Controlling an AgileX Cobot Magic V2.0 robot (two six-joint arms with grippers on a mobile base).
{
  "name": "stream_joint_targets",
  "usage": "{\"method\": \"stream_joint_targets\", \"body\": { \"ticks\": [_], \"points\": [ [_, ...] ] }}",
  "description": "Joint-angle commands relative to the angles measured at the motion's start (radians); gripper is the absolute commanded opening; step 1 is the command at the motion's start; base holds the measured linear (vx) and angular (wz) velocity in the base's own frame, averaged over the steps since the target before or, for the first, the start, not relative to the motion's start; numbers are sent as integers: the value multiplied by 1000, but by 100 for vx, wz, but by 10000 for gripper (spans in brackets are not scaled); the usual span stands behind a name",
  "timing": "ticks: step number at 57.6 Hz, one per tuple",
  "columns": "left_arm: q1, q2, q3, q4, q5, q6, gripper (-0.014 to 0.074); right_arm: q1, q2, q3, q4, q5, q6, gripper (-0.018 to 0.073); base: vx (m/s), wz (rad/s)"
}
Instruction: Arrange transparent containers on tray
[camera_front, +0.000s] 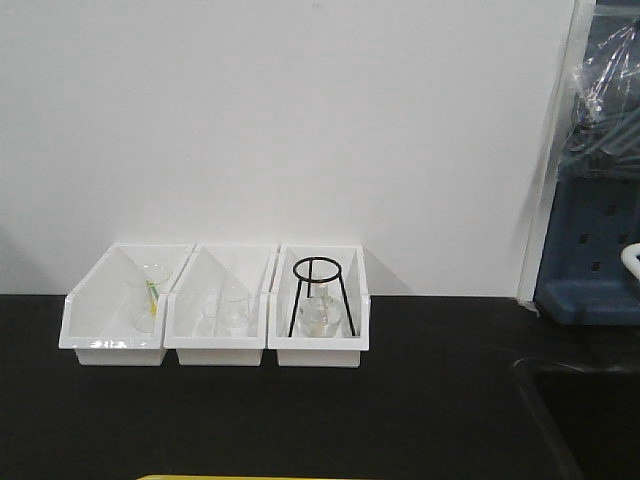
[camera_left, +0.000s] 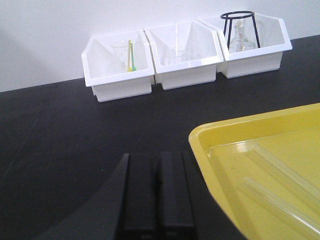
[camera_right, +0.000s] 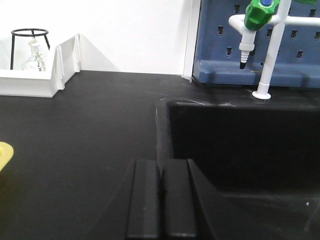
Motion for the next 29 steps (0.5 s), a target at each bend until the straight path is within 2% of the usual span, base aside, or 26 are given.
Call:
{"method": "stream_joint_targets", "body": {
  "ticks": [1,29],
  "points": [
    [3,-14,30,-3,-89,-5,-8,-7,0,8,-11,-85,1,-13,0,0],
    [3,-14,30,-3,-89,-5,-8,-7,0,8,-11,-78,1,-13,0,0]
  ]
}}
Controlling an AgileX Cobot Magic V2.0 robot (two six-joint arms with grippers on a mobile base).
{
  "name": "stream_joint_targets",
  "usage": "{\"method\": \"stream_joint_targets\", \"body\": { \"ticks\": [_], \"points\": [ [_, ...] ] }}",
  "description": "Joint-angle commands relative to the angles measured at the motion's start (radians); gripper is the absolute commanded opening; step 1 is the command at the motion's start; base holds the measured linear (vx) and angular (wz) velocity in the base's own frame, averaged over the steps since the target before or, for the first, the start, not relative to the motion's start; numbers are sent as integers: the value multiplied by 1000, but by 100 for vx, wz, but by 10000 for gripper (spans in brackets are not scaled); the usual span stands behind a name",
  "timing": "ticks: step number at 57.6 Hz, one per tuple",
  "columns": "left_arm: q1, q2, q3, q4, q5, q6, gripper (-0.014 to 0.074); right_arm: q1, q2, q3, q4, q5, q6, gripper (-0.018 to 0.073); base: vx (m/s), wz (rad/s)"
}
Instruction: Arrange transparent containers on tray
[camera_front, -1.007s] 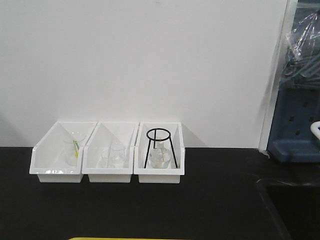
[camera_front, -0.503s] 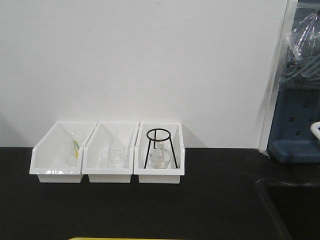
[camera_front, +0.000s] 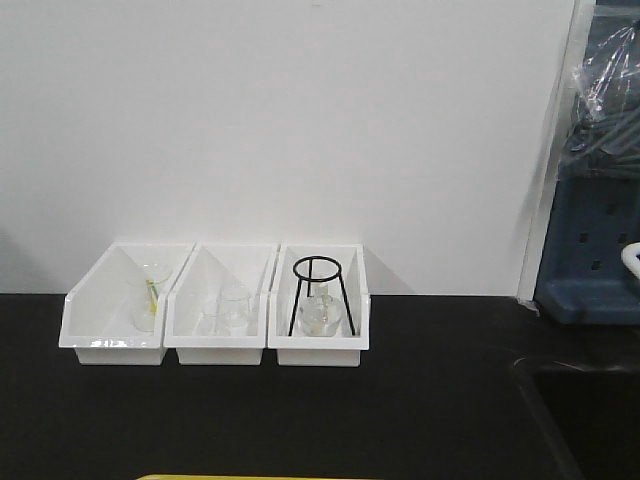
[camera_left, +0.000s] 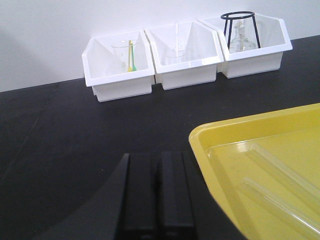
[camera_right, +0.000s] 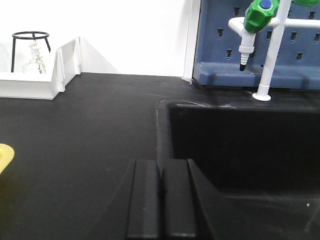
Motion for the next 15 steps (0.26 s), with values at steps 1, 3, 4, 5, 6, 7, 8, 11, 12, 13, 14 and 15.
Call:
{"method": "stream_joint_targets", "body": {
  "ticks": [1,3,4,5,6,7,8,11,12,13,14,15],
  "points": [
    [3,-14,30,-3,-89,-5,-8,-7,2,8,-11,-77,-1,-13,0,0],
    [3,-14,30,-3,-89,-5,-8,-7,2,8,-11,-77,-1,-13,0,0],
    [3,-14,30,-3,-89,-5,-8,-7,2,8,-11,-77,-1,-13,0,0],
    [3,-14,30,-3,-89,-5,-8,-7,2,8,-11,-77,-1,-13,0,0],
    [3,-14,30,-3,-89,-5,-8,-7,2,8,-11,-77,-1,-13,0,0],
    [3,-14,30,-3,-89,-5,-8,-7,2,8,-11,-77,-1,-13,0,0],
    [3,-14,30,-3,-89,-5,-8,-7,2,8,-11,-77,-1,-13,0,0],
    [3,-14,30,-3,-89,-5,-8,-7,2,8,-11,-77,-1,-13,0,0],
    [3,-14,30,-3,-89,-5,-8,-7,2,8,-11,-77,-1,-13,0,0],
    [3,-14,30,-3,-89,-5,-8,-7,2,8,-11,-77,-1,-13,0,0],
    [3,-14,30,-3,-89,-5,-8,-7,2,8,-11,-77,-1,-13,0,0],
    [3,-14,30,-3,-89,-5,-8,-7,2,8,-11,-77,-1,-13,0,0]
  ]
}}
